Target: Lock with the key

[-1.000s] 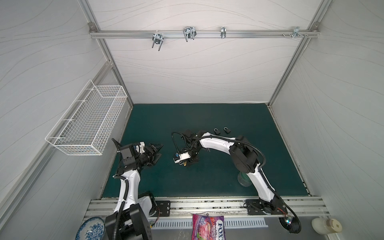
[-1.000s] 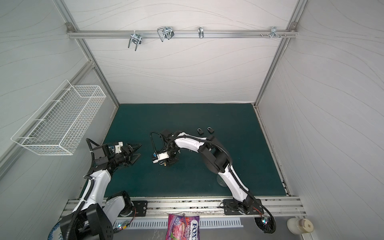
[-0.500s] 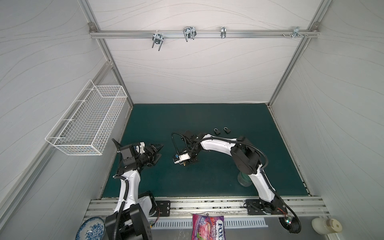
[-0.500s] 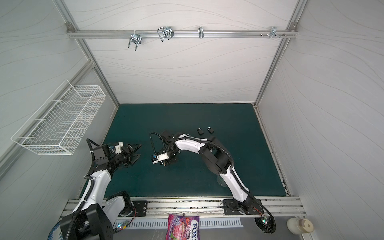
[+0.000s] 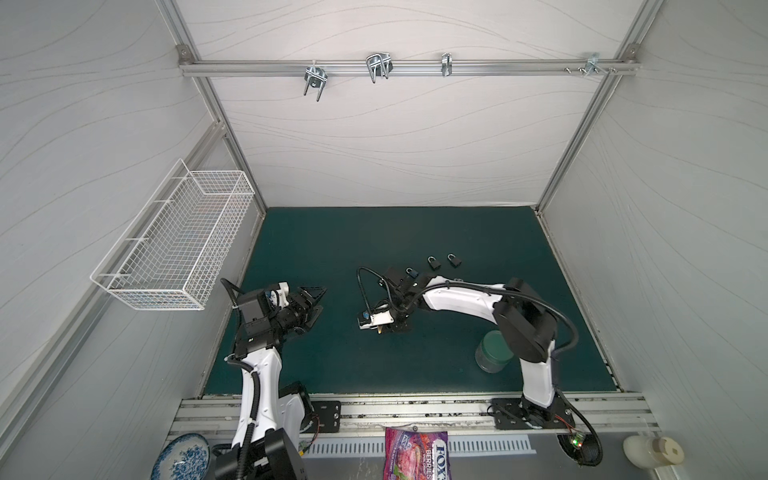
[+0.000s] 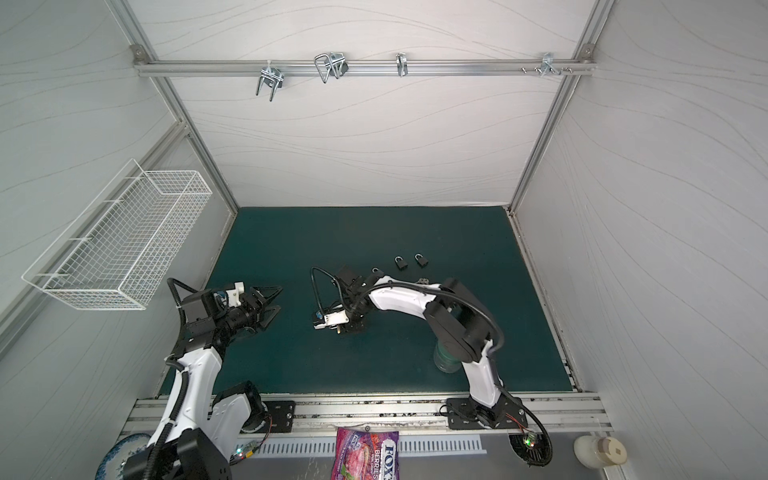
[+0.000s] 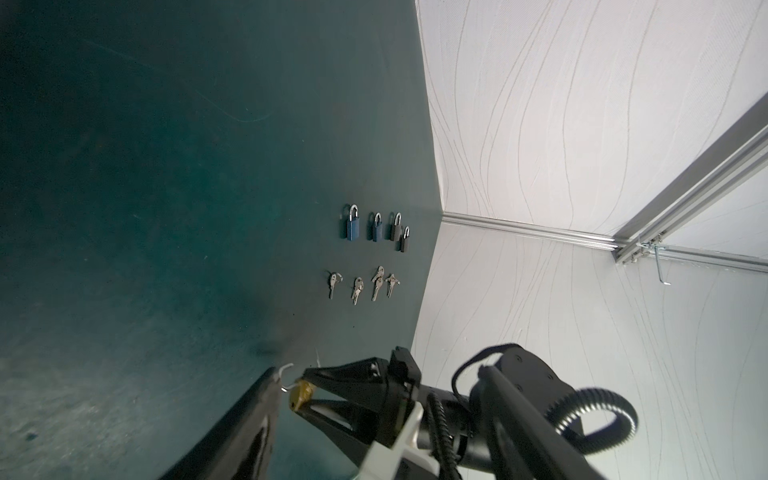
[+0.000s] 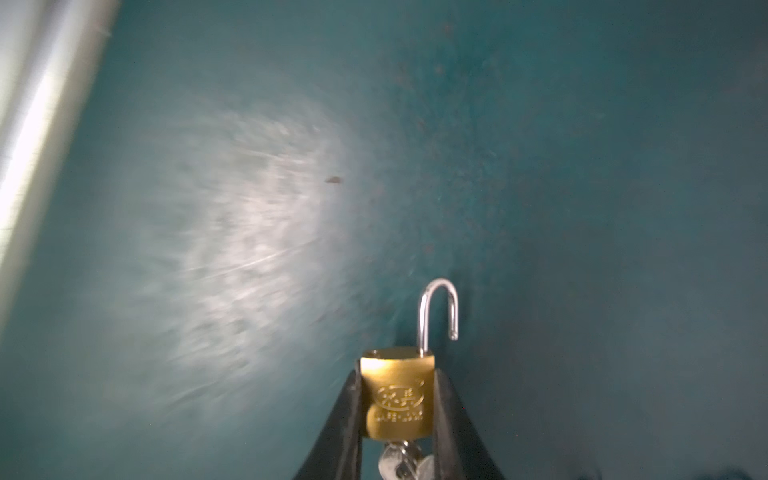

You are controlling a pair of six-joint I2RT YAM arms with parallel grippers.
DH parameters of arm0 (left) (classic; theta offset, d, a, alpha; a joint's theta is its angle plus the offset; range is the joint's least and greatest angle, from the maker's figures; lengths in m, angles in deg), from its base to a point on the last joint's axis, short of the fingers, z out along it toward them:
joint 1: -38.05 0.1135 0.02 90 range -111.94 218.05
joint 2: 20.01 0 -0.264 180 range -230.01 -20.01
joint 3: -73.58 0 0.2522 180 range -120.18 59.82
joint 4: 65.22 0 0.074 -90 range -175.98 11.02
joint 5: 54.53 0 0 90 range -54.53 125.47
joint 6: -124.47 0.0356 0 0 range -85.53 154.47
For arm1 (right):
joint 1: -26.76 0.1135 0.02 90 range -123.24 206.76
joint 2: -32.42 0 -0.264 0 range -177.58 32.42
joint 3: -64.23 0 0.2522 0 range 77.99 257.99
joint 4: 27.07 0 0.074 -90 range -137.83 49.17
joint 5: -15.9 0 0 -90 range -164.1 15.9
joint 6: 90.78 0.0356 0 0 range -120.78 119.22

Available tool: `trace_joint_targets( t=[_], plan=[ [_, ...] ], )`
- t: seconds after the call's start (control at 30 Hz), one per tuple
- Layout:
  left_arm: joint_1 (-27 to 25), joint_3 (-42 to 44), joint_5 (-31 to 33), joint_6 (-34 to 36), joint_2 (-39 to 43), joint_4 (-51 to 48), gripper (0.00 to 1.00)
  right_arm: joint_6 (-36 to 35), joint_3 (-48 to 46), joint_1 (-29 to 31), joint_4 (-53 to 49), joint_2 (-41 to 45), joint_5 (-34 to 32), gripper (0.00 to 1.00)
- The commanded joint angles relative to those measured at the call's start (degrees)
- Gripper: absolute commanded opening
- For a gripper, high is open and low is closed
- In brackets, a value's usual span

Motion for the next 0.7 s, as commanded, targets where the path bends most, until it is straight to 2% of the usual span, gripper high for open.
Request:
trace_joint_targets(
  t=[0.0, 0.13, 0.27, 0.43, 0.67],
  plan=[
    [-2.7, -4.0, -0.7, 1.5, 2.0, -0.3, 0.76, 10.0, -7.2, -1.9, 8.4, 9.9, 6.6, 0.0],
    [-14.8, -6.8, 5.3, 1.1, 1.9, 2.4, 0.76, 18.7, -14.6, -4.1, 11.2, 18.9, 8.7, 0.0],
    [-25.8, -8.9, 9.1, -0.5, -0.7, 10.1, 0.76, 28.0, -18.4, -7.0, 9.7, 27.2, 10.0, 0.0],
    [-34.8, -13.8, 9.6, 0.0, -6.5, 17.5, 0.75, 44.3, -21.9, -10.9, 10.0, 38.0, 7.7, 0.0],
    [-44.9, -22.4, 9.1, 4.7, -13.9, 19.7, 0.74, 50.3, -24.7, -11.9, 7.1, 51.1, 6.4, 0.0]
  ],
)
